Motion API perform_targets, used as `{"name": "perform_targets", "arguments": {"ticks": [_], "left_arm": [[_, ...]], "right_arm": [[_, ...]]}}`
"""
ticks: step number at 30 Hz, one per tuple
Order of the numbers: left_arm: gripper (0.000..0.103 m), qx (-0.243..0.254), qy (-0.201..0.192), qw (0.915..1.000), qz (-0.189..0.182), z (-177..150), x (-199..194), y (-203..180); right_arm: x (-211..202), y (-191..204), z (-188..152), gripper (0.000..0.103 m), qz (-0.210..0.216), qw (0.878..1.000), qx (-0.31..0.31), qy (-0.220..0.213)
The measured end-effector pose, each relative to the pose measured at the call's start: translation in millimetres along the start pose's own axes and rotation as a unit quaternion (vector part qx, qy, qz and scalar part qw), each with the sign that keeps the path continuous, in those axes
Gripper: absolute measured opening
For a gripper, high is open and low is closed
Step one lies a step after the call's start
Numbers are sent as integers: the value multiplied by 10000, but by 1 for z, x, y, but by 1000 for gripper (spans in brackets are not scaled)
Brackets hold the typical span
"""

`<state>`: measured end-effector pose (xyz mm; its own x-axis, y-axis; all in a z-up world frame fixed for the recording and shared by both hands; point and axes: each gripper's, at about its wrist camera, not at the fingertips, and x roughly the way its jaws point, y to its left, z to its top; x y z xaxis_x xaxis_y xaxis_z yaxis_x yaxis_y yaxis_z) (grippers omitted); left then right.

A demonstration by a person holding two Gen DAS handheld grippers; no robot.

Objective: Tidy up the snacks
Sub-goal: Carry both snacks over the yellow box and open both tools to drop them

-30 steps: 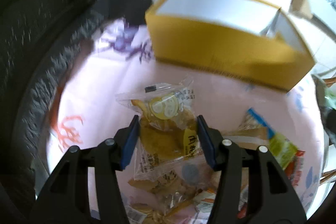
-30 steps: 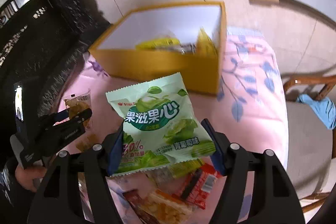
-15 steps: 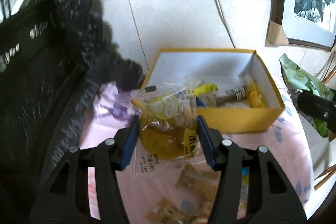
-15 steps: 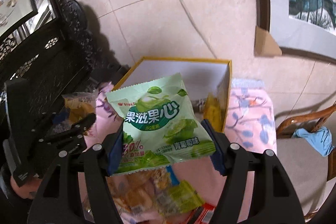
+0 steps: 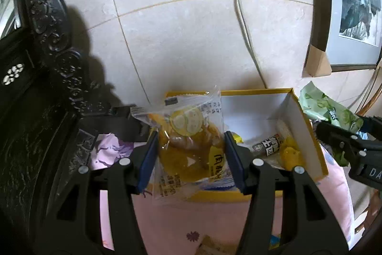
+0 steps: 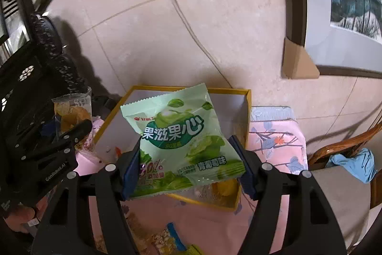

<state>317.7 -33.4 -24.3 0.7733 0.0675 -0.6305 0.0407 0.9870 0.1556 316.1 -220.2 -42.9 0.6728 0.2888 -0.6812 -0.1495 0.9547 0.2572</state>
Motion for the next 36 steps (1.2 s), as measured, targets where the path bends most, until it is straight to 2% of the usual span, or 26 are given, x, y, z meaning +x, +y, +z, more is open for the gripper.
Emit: {"name": "perform_targets", "arguments": {"ticks": [4, 21, 22, 23, 24, 25, 26, 30, 36], "left_arm": [[55, -152, 157, 9997, -49, 1, 17, 1], [55, 82, 311, 9994, -122, 2, 44, -14], [57, 104, 265, 9995, -110, 3, 46, -15], [77, 104, 139, 9998, -4, 4, 47, -16], [101, 100, 42, 9998, 144, 4, 46, -16], [101, 97, -166, 9990, 392, 5, 43, -16], [101, 127, -217, 9987, 440, 5, 42, -16], [101, 243, -118, 9985, 477, 6, 43, -16], [101, 95, -29, 9990, 438, 6, 36, -9]], "right_arm": [[14, -4, 1, 69, -62, 9999, 46, 90], [32, -10, 3, 70, -256, 9995, 19, 177], [34, -11, 4, 72, -299, 9994, 39, 195], [39, -14, 4, 80, -376, 9989, 80, 277], [41, -15, 5, 92, -442, 9984, 106, 335], [42, -17, 5, 98, -520, 9979, 116, 363], [41, -17, 5, 102, -577, 9977, 117, 328], [34, -20, 5, 102, -583, 9978, 177, 272], [23, -18, 3, 102, -528, 9981, 191, 272]]}}
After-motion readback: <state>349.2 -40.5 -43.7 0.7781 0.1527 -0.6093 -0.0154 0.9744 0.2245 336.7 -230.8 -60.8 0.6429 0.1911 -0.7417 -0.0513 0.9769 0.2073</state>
